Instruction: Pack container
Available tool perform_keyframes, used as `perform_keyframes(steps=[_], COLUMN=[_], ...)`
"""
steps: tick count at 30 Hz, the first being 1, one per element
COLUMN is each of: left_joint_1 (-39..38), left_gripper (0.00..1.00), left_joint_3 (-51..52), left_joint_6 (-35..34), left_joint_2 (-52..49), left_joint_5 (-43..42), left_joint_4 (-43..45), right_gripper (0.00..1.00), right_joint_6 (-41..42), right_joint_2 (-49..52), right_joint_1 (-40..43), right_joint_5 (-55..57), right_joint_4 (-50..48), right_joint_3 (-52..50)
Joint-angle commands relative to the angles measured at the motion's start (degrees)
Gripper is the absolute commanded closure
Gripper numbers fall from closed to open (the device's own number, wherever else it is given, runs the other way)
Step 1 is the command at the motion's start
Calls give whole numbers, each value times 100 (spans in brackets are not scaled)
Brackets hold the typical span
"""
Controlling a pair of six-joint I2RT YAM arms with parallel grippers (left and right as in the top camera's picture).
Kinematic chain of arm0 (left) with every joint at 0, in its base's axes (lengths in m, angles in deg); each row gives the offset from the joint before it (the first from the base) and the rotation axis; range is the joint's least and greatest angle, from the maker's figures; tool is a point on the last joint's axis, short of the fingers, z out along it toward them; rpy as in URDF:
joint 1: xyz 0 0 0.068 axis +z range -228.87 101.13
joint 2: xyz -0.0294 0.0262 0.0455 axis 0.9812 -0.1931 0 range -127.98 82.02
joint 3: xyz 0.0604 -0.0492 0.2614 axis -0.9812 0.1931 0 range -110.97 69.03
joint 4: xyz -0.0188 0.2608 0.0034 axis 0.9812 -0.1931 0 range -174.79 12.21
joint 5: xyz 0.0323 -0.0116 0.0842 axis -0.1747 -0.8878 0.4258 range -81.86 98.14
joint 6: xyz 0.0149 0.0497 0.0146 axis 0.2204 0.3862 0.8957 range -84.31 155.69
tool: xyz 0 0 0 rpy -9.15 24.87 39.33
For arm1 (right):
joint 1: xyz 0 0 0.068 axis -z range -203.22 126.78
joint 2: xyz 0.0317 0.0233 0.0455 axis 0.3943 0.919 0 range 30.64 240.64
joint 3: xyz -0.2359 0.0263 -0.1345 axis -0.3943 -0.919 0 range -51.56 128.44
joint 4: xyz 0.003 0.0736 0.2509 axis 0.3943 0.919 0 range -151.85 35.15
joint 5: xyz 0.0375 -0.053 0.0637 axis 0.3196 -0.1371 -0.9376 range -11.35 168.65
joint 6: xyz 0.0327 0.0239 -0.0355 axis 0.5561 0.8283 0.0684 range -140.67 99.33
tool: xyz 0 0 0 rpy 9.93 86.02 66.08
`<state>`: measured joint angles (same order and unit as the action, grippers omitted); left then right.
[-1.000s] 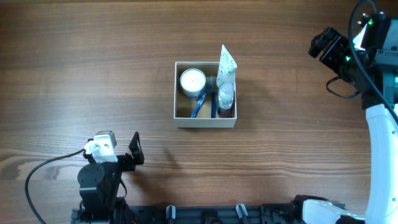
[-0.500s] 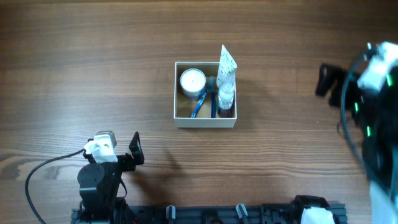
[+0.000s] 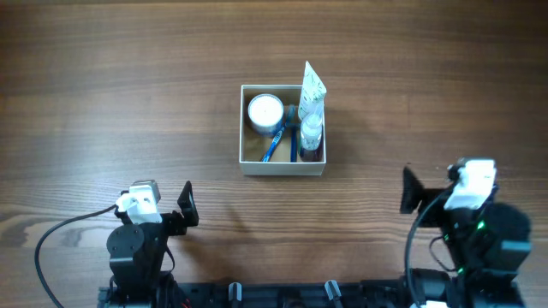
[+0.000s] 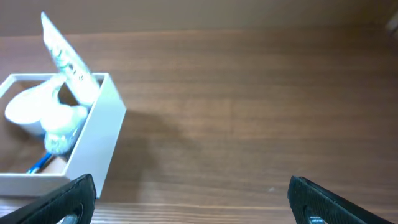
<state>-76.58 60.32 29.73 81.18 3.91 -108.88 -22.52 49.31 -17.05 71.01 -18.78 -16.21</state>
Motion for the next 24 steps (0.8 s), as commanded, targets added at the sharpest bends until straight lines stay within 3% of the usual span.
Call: perform_keyframes(steps=[1, 8, 24], left_joint_1=[-31, -31, -31], left_gripper=[0, 0, 0], left_joint_3=[26, 26, 26], left_joint_6=[-52, -52, -52], left_joint_2=[46, 46, 46], left_joint_5=[-46, -46, -46], left_joint_4=[26, 26, 26], right_gripper=[0, 0, 0], right_joint_6=[-96, 50, 52], right_joint_2=[-833, -1858, -1840], right_joint_1=[11, 13, 11], right_joint_5=[-293, -293, -293], right_joint_4=[-87, -103, -184], right_joint_3=[-754, -1488, -1943])
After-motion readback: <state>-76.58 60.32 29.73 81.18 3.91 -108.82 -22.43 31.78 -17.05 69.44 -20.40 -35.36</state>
